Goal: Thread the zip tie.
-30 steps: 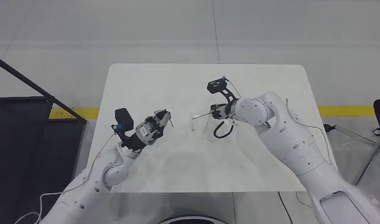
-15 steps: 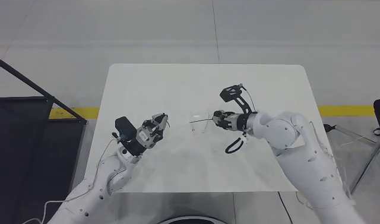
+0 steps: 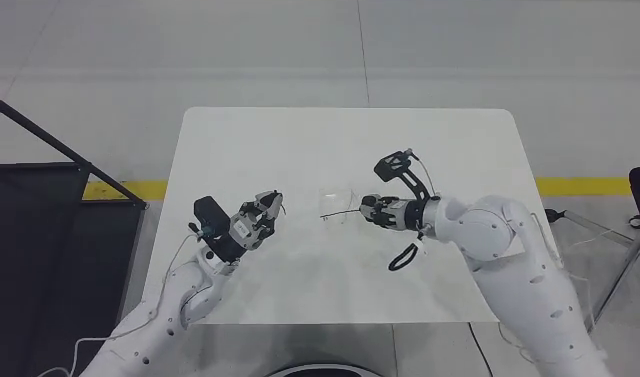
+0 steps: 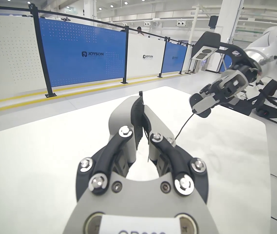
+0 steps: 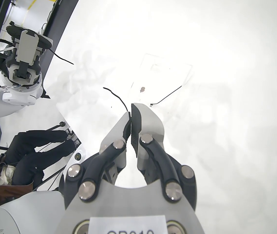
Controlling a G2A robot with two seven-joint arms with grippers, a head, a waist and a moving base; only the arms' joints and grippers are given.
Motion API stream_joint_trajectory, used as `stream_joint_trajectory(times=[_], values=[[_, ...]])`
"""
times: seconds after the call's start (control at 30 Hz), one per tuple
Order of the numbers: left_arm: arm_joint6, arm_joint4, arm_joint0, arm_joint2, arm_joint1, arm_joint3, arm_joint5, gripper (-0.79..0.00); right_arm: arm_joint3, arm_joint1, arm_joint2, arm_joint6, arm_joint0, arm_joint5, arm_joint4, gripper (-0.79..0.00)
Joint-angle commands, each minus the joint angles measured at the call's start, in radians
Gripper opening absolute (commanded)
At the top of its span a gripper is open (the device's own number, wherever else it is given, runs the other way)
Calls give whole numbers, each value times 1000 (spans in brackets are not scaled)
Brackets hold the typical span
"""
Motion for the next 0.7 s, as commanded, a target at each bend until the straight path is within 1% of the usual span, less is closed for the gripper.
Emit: stream_joint_trajectory(times=[0.0,0.17,0.27,0.4,0.57,0.67], values=[[-7,-1,2,0,-1,-2,4,-785,1,0,-2,-10,-7,1,5,-785],[-23,20,3,8,-13,-1,38,-785,16,-1,20,-37,-14,-16,108,-785],[-18,53,-6,30,-26,14,85,-785,19,0,46,-49,-25,-37,197,-785],[-15,79,-20,57,-40,30,101,-785,28,1,66,-48,-34,-60,281,-785],[6,121,-33,81,-55,52,99,-785,43,-1,64,-54,-27,-41,345,-785],[26,134,-37,90,-64,61,118,-785,51,-4,48,-53,-11,-19,363,-785]])
